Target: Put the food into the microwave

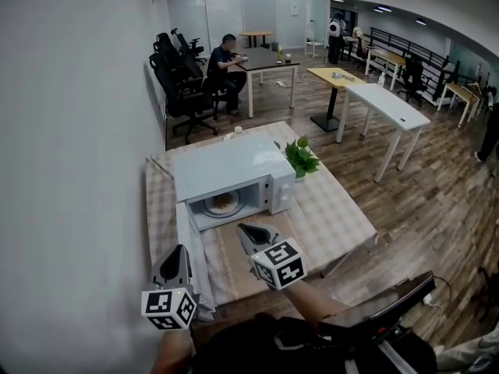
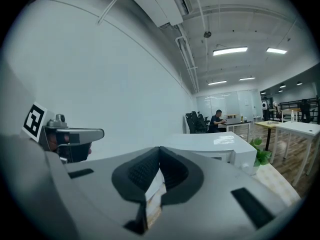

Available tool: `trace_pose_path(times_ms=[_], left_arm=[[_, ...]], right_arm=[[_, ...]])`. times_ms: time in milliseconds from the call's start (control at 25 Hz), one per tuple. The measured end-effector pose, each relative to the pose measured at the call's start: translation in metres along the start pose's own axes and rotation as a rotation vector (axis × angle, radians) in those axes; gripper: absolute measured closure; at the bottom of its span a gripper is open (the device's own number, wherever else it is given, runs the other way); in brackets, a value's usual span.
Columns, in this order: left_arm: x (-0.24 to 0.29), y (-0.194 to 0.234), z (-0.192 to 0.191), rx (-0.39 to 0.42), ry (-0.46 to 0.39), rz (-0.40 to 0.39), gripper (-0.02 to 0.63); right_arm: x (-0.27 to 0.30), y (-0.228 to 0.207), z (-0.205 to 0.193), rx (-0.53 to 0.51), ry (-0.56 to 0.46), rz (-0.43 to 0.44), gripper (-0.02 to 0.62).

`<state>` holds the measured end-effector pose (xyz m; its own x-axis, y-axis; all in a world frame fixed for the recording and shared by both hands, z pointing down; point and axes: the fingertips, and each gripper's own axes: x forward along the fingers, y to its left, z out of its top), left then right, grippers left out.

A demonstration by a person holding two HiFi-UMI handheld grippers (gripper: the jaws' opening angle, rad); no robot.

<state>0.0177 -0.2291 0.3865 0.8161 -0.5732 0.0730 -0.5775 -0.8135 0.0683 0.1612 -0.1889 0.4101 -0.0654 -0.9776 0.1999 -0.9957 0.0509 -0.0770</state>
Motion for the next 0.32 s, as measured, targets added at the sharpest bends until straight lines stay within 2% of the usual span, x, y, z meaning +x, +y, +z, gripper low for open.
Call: trace_pose_path(times_ms=[320], left_arm=[[0.0042,0.0002,-0.0044,-0.006,0.005,-0.004,0.597]], right_arm=[[0.0046,-0.0007,0.0025,-0.015,-0.005,-0.006,0.587]])
